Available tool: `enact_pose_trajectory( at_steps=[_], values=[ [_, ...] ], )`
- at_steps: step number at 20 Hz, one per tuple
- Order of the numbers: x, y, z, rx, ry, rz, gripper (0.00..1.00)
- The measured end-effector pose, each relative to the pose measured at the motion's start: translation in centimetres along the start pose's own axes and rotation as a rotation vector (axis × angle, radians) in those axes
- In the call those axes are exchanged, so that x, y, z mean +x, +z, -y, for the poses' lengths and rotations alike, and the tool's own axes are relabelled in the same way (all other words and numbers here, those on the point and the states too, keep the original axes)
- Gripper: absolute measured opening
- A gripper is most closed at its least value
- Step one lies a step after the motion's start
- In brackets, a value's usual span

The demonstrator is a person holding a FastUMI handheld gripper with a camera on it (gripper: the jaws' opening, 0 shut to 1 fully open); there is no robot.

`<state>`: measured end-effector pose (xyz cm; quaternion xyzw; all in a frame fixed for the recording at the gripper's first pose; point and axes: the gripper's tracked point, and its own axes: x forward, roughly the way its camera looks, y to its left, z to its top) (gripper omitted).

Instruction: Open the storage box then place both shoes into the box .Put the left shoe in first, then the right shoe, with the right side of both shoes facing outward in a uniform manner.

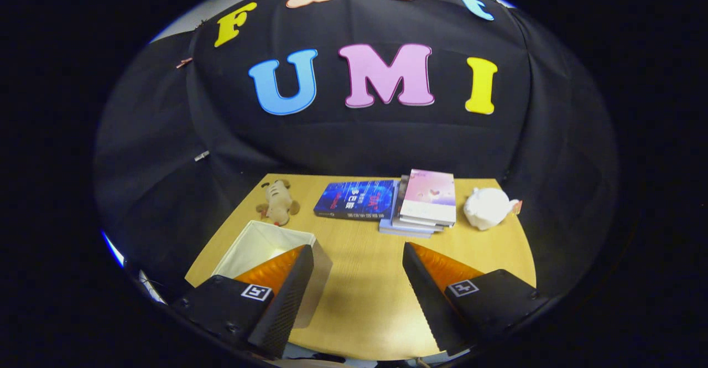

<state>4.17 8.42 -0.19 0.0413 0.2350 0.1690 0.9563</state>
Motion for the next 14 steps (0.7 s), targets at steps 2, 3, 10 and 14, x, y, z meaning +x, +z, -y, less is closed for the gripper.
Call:
enact_pose_trajectory(
  at_steps=[2,3,10,14],
  values=[
    [-1.4,2.2,1.4,-0.023,0.023,0.074,0.99],
    [-2.1,3.3,2.1,-0.037,0.032,0.116,0.99],
    [-5.8,9.4,6.9,-0.160,0.009,0.431,0.98],
    [-7.6,9.7,7.3,-0.136,0.014,0.535,0.98]
  ],
)
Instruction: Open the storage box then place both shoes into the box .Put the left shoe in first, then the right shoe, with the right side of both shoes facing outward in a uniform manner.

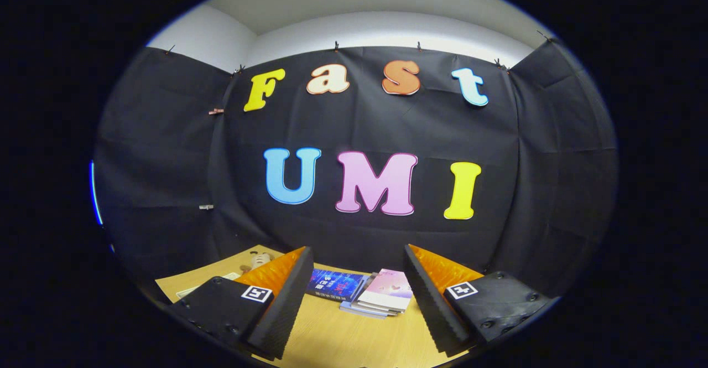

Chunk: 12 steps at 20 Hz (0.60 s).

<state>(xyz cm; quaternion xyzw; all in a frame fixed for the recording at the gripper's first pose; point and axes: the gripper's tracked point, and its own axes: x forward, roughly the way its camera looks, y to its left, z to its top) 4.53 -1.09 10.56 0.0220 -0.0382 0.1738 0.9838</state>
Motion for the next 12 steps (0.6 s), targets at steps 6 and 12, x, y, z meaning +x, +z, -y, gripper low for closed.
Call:
enact_pose_trajectory(
  at_steps=[6,12],
  values=[
    [-0.7,-3.7,1.3,-0.089,-0.082,-0.049,0.98],
    [-0.7,-7.1,1.3,-0.030,-0.063,-0.143,0.98]
  ],
)
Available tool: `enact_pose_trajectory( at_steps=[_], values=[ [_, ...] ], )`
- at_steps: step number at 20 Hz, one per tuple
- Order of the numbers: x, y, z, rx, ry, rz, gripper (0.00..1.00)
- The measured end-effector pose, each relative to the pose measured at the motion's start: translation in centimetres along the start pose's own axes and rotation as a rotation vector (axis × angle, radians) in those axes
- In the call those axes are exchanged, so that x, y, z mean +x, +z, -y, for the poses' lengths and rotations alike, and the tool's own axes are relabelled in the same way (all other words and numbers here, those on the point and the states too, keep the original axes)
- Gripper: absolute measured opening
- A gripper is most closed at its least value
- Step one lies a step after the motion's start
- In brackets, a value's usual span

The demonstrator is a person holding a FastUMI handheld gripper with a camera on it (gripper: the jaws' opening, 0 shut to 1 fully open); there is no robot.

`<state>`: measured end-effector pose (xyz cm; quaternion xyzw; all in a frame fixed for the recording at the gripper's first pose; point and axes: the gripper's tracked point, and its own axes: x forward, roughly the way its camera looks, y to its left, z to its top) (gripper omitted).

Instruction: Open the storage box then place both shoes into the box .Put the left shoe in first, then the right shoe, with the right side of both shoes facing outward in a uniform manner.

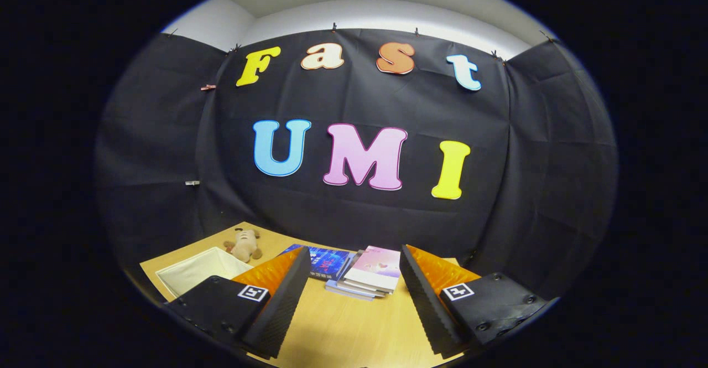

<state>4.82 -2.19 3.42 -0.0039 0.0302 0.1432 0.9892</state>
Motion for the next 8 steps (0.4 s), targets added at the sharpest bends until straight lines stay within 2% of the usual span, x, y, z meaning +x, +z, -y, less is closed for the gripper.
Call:
enact_pose_trajectory(
  at_steps=[8],
  values=[
    [-0.71,-0.09,0.67,-0.002,-0.015,0.020,0.98]
  ],
)
